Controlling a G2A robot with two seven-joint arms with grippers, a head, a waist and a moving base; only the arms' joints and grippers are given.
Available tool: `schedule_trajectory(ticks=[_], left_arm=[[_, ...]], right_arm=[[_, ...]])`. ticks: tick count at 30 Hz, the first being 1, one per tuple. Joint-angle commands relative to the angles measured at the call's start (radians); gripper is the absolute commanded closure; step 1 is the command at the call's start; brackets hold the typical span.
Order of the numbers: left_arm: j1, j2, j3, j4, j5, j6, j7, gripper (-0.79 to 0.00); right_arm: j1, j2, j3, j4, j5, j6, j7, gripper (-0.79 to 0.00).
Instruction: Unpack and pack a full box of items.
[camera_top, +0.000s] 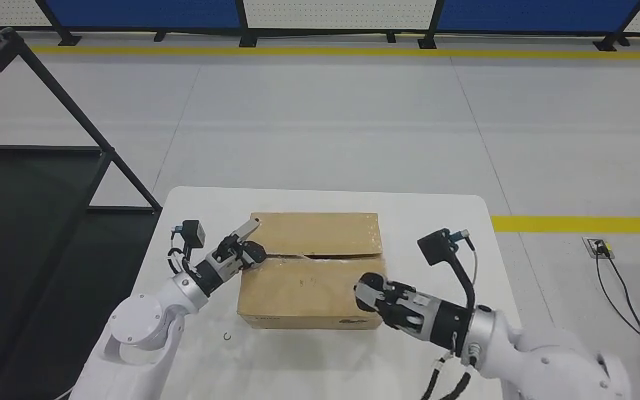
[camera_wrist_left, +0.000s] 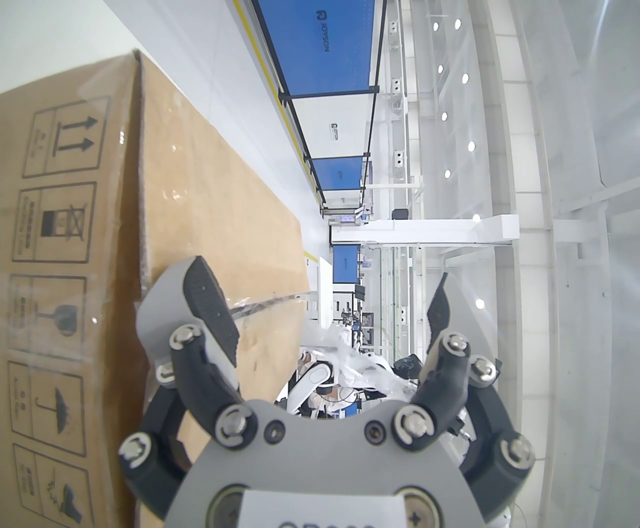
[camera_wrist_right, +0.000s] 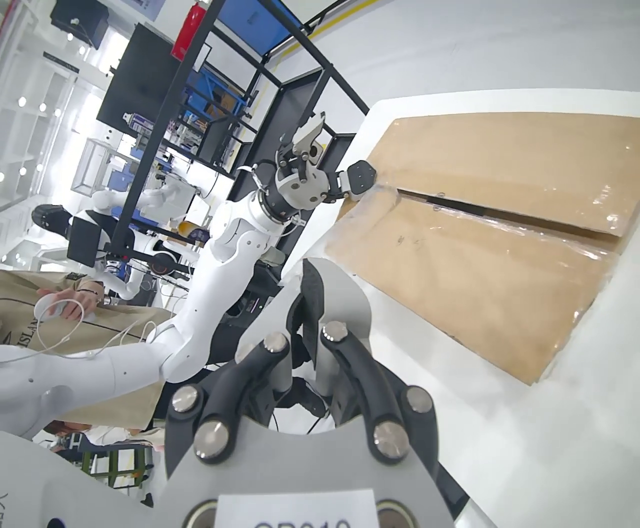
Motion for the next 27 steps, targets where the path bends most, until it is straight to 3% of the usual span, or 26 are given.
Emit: schedule_trajectory(ticks=[1, 16, 27], left_arm=[[0.000, 0.000, 0.000, 0.000, 0.001, 0.001, 0.001, -0.785], [0.000, 0.002, 0.001, -0.003, 0.003, 0.000, 0.005, -0.785], [-0.001, 0.003, 0.001, -0.009, 0.007, 0.004, 0.015, -0.785]], right_arm=[[0.014, 0.004, 0.002, 0.017, -0.003, 0.023, 0.001, 0.000], [0.100, 0.042, 0.068, 0.142, -0.042, 0.204, 0.068, 0.000], [0.104, 0.045, 0.064, 0.146, -0.052, 0.204, 0.067, 0.000]])
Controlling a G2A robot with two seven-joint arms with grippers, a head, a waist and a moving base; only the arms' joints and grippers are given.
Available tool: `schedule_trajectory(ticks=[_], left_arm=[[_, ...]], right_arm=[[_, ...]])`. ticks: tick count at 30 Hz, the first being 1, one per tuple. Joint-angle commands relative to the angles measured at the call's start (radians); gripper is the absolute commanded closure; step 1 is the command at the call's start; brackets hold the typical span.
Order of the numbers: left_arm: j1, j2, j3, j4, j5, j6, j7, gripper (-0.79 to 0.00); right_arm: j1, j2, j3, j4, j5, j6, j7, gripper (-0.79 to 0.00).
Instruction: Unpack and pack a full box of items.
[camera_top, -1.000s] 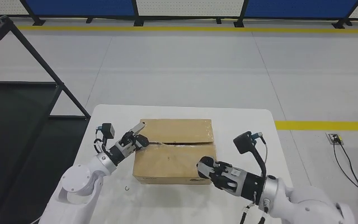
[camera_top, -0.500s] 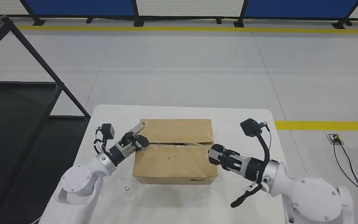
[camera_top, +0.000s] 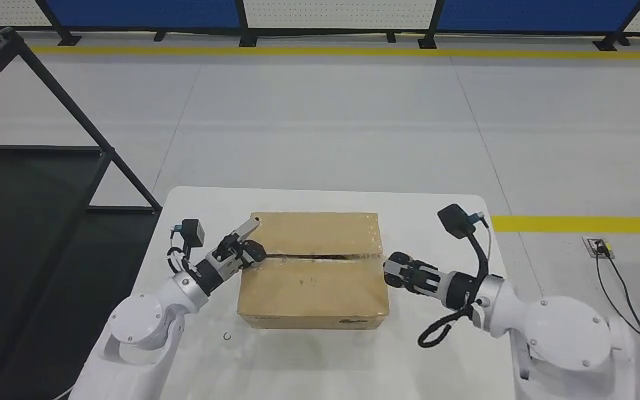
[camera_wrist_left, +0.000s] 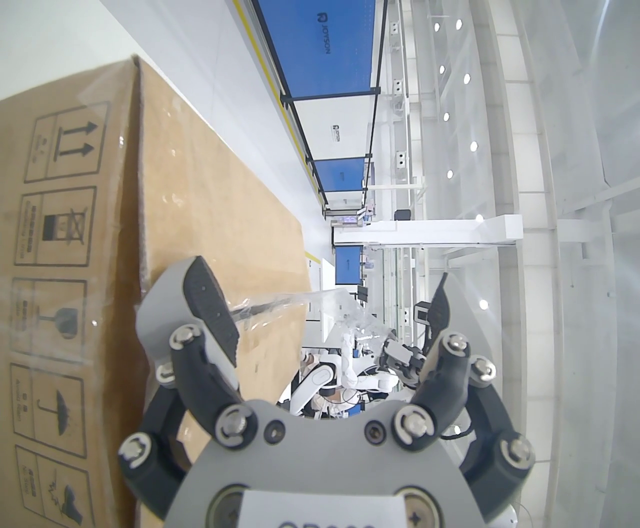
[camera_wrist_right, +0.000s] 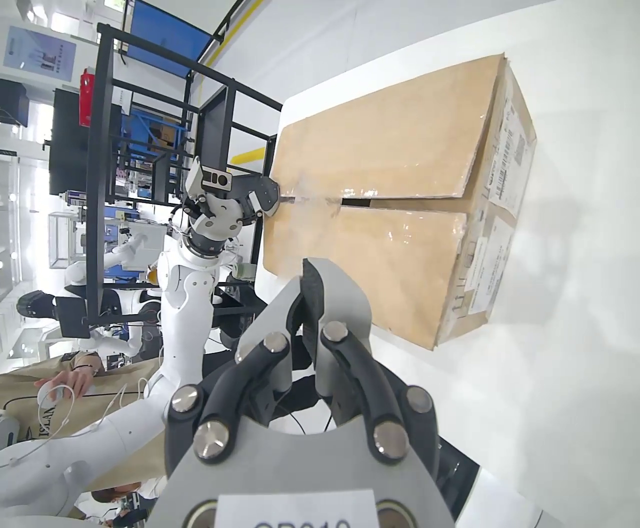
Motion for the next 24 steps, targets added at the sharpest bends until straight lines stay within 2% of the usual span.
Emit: schedule_trajectory(ticks=[1, 4, 9, 16, 24], left_arm=[[0.002, 0.000, -0.003, -0.002, -0.002, 0.001, 0.003, -0.785], [0.005, 0.001, -0.007, -0.005, -0.003, 0.001, 0.006, -0.785], [0.004, 0.002, -0.006, -0.005, -0.001, 0.005, 0.006, -0.785], [-0.008, 0.001, 0.002, -0.001, 0.003, 0.010, 0.005, -0.785], [-0.010, 0.002, 0.003, 0.001, 0.002, 0.009, 0.004, -0.785]], right_arm=[[-0.014, 0.000, -0.004, 0.002, 0.011, -0.007, -0.028, 0.000], [-0.017, 0.003, 0.016, 0.010, 0.085, 0.025, -0.044, 0.000], [0.013, 0.015, 0.070, 0.056, 0.213, 0.110, 0.037, 0.000], [0.047, 0.043, 0.060, 0.159, 0.304, 0.167, -0.020, 0.000], [0.103, 0.093, 0.012, 0.273, 0.370, 0.242, -0.095, 0.000]])
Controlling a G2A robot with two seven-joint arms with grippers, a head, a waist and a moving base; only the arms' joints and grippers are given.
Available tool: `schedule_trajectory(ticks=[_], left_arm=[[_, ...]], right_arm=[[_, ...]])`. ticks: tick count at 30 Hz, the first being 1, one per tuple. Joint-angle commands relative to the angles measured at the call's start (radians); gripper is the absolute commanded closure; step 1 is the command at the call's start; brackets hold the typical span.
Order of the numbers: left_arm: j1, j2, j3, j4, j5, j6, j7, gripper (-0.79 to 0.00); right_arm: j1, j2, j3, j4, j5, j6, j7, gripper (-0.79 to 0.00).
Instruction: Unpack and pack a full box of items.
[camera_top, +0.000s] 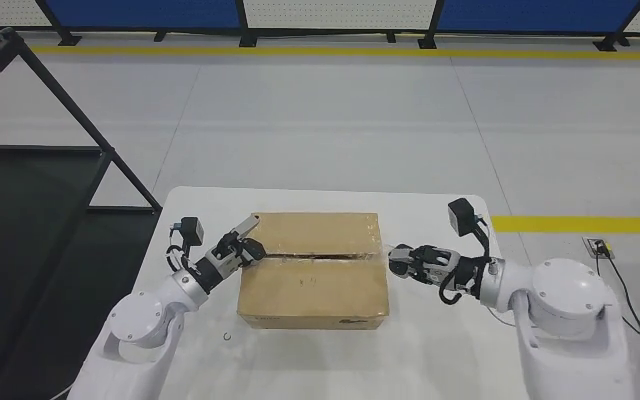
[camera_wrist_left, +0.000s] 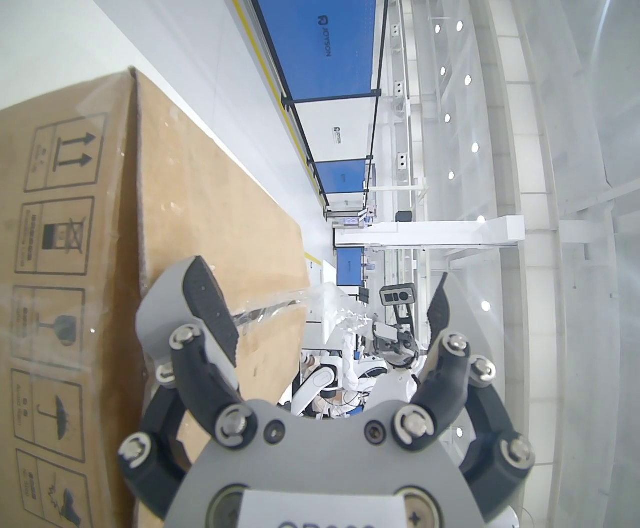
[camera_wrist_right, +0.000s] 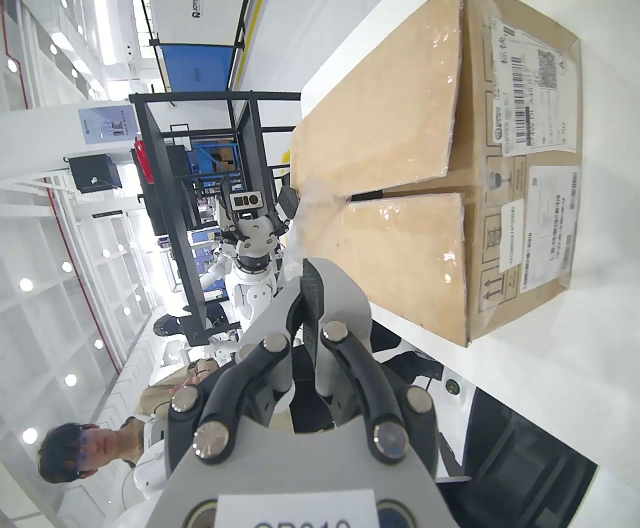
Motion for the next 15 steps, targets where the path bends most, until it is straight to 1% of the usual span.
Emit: schedule_trajectory(ticks=[1, 5, 15], left_arm=[[0.001, 0.000, 0.000, 0.001, 0.001, 0.000, 0.001, -0.785], [0.001, 0.001, -0.001, 0.000, 0.001, 0.001, 0.001, -0.785], [0.006, 0.002, -0.009, -0.002, -0.002, -0.014, 0.000, -0.785]], right_arm=[[0.012, 0.015, -0.008, 0.022, 0.027, 0.020, -0.020, 0.000], [0.026, 0.048, -0.022, 0.044, 0.095, 0.061, -0.061, 0.000], [0.009, 0.142, -0.031, -0.001, 0.341, 0.026, -0.026, 0.000]])
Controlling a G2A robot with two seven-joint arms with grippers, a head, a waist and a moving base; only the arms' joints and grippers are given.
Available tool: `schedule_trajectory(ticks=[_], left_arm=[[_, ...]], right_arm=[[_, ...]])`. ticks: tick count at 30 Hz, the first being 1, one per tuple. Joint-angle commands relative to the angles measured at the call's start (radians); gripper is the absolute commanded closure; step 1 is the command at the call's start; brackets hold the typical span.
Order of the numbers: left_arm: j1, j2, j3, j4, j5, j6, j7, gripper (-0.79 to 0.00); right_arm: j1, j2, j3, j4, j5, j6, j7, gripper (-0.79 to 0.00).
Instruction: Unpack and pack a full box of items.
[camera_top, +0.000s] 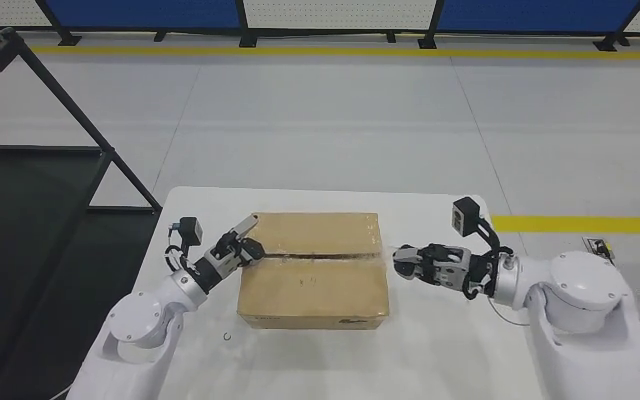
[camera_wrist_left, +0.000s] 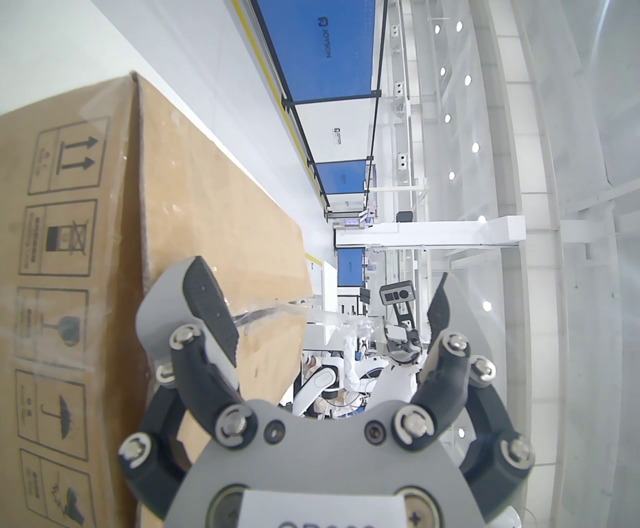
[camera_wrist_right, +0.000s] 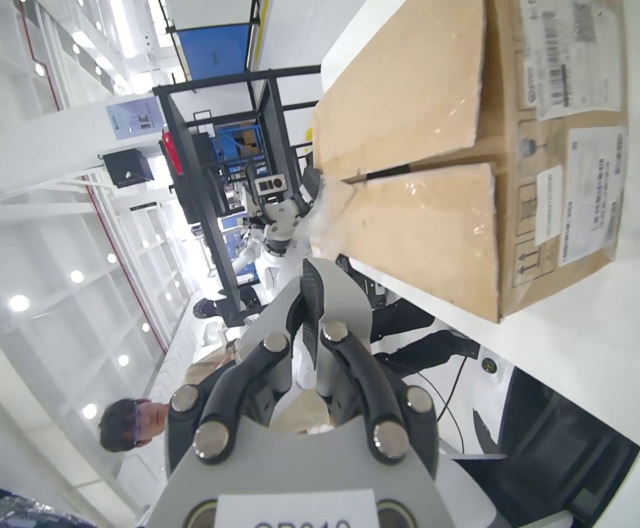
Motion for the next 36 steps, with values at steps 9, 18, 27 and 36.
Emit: schedule_trajectory(ticks=[9, 18, 27, 36], left_arm=[[0.054, 0.007, -0.082, -0.033, -0.053, -0.063, 0.018, -0.785], [0.113, 0.015, -0.152, -0.002, -0.064, -0.048, 0.046, -0.785], [0.106, 0.009, -0.078, 0.024, -0.048, -0.039, 0.024, -0.785], [0.086, 0.002, -0.025, 0.041, -0.046, -0.055, 0.020, -0.785]], right_arm=[[0.031, 0.087, -0.081, -0.044, 0.165, 0.003, -0.003, 0.000], [0.085, 0.138, -0.148, -0.108, 0.243, 0.034, -0.034, 0.000], [0.146, 0.166, -0.228, -0.160, 0.295, 0.058, -0.058, 0.000], [0.202, 0.180, -0.286, -0.242, 0.323, 0.100, -0.100, 0.000]])
